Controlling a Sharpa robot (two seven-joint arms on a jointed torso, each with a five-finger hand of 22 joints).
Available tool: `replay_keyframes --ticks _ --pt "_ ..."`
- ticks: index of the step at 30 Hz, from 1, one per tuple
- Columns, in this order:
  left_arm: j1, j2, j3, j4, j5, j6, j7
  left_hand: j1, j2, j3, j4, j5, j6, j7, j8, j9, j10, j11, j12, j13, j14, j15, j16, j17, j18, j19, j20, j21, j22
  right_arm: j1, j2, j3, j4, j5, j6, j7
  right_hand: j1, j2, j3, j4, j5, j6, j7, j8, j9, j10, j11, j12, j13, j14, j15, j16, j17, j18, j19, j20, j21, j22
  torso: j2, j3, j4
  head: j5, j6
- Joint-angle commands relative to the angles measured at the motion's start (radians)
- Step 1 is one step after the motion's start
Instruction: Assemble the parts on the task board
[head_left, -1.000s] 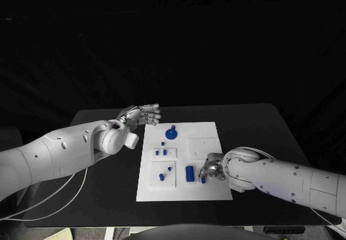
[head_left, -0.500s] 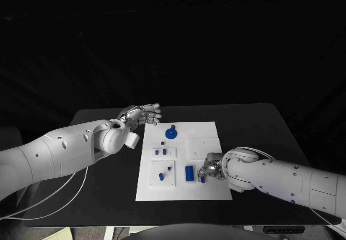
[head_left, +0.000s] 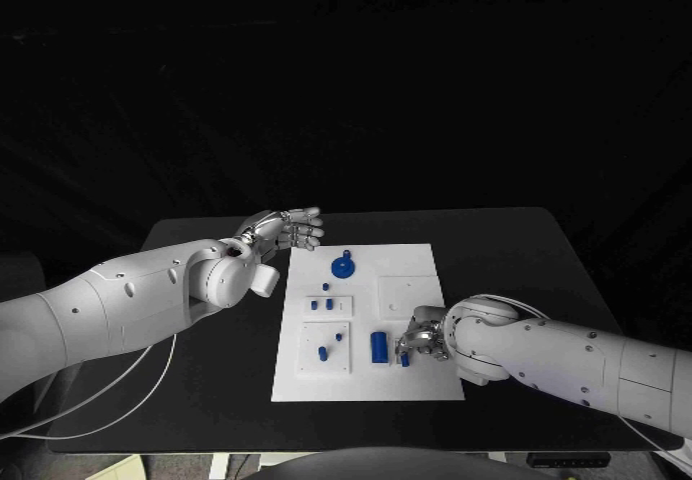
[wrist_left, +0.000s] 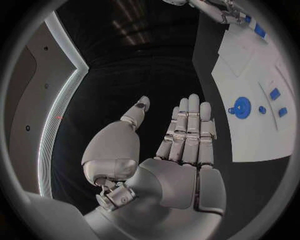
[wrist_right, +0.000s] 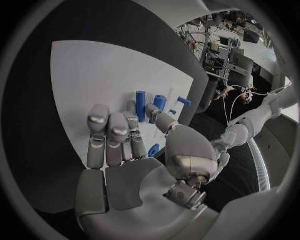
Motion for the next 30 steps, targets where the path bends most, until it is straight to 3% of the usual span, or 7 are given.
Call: replay_keyframes --ticks 1,8,22,30 --pt "0.002 0.002 0.001 0.001 -0.002 0.015 0.005 -0.006 -0.004 -0.002 0.007 -0.002 -0.007 -0.002 0.003 -0.001 -0.007 0.0 0.001 -0.002 -0.002 0.005 -0.007 0.001 0.02 -0.001 0.005 -0.005 0.002 -0.001 0.004 0.0 0.003 0.008 -0.004 0.019 -0.02 -0.011 -0.023 -0.001 -0.001 0.004 -0.001 -0.006 -0.001 0.008 0.001 -0.006 0.002 -0.003 -0.004 0.005 -0.001 0.045 -0.001 -0.001 0.004 0.008 0.0 0.0003 0.0002 0.001 0.0" --pt "0.002 0.002 0.001 0.001 -0.002 0.016 0.005 -0.006 -0.004 -0.002 0.007 -0.002 -0.007 -0.002 0.003 -0.001 -0.007 0.0 0.001 -0.002 -0.002 0.005 -0.007 0.002 0.02 -0.001 0.005 -0.005 0.002 -0.002 0.004 0.0 0.003 0.011 -0.008 0.023 -0.065 -0.073 -0.071 0.003 -0.013 0.002 -0.001 -0.007 -0.001 0.007 0.0 -0.008 0.003 -0.004 -0.006 0.006 -0.001 0.045 -0.001 -0.005 0.003 0.007 0.0 0.0003 0.0001 0.002 0.0" --pt "0.002 0.0 0.001 0.001 -0.002 0.016 0.004 -0.006 -0.004 -0.002 0.007 -0.002 -0.007 -0.002 0.003 -0.001 -0.008 0.0 0.001 -0.002 -0.002 0.005 -0.008 0.002 0.021 -0.001 0.005 -0.005 0.002 -0.002 -0.019 0.0 0.016 0.013 0.008 0.045 -0.077 -0.083 -0.089 0.001 -0.013 0.0 -0.002 -0.007 0.0 0.006 -0.001 -0.008 0.005 -0.005 -0.007 0.007 -0.001 0.045 -0.002 -0.009 0.002 0.007 0.001 0.0006 0.0002 0.004 0.0" --pt "0.002 -0.001 0.001 0.0 -0.002 0.016 0.002 -0.006 -0.004 -0.001 0.006 -0.002 -0.007 -0.002 0.003 -0.001 -0.008 0.0 0.001 -0.002 -0.002 0.005 -0.008 0.003 0.021 -0.001 0.005 -0.006 0.002 -0.007 -0.053 0.0 0.045 0.018 0.049 0.063 -0.014 -0.121 -0.096 -0.026 -0.013 -0.006 -0.002 -0.007 0.004 0.003 -0.001 -0.009 0.007 -0.006 -0.008 0.006 0.0 0.045 -0.002 -0.019 0.001 0.006 0.001 0.0003 -0.0009 0.005 0.0"
